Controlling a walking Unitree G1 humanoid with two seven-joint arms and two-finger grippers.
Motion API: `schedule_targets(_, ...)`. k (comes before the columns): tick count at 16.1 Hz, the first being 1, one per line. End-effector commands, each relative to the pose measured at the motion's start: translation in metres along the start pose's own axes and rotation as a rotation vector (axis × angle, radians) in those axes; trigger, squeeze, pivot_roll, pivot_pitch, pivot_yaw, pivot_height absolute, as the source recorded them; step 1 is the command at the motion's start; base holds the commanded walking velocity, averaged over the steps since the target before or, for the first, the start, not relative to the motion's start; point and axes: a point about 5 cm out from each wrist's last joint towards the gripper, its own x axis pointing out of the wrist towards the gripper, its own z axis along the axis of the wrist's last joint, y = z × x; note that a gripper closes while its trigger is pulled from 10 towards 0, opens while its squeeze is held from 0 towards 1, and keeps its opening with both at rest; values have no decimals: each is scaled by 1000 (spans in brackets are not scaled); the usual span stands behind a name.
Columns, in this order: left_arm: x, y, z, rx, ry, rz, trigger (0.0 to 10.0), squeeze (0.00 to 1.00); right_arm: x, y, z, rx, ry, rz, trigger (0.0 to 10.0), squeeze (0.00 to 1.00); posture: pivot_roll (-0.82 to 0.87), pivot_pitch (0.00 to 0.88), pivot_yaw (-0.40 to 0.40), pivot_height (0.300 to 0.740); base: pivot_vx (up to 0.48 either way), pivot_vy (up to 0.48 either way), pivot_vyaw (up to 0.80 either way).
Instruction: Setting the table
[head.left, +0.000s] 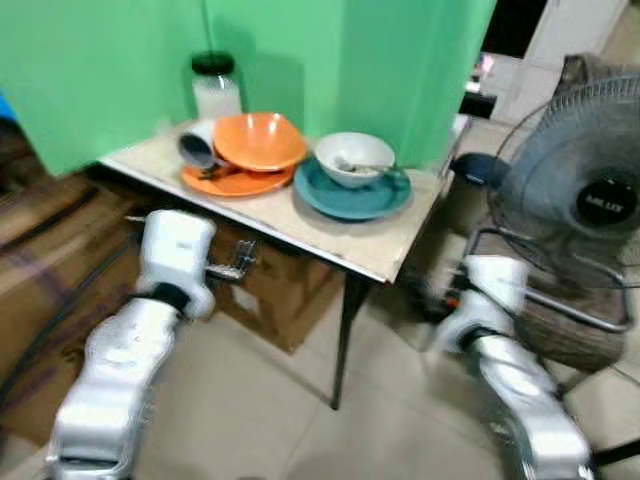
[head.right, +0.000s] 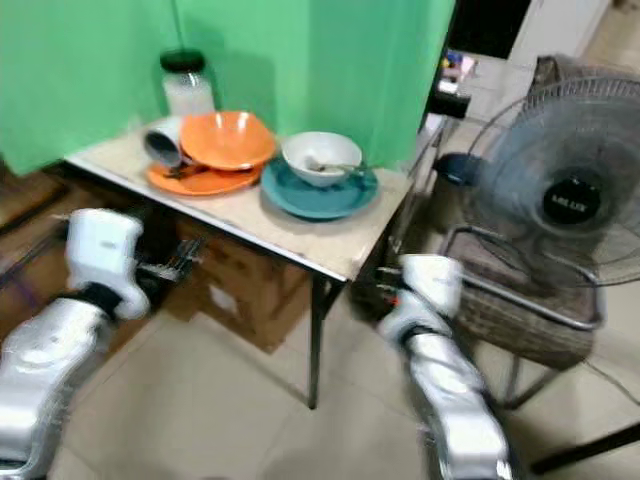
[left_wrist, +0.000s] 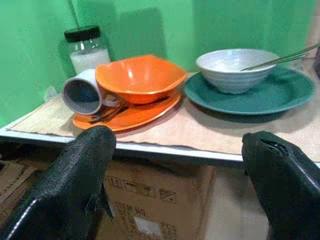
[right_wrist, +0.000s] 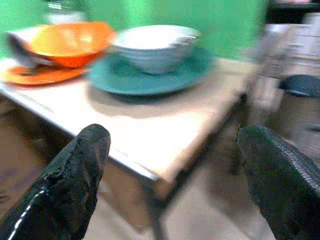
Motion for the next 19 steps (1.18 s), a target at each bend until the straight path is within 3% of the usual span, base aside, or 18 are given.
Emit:
schedule_targets(1,2,-10,7,-7,-27,-43,10000,0,-5,-13,0,-6,5,-42,10000,0,112,0,-27,740,326,0,0)
schedule_targets(17,-3,-13,5,16,-13,-83,10000,0,6,-3,14,-17,-57,58,10000,0,142,0,-43,740,325,0,0)
schedule_targets(19,-3,-12,5,19,-13,-84,10000,0,7,-1,15,-29,-57,66,10000,0,146,0,-45,740,322,0,800)
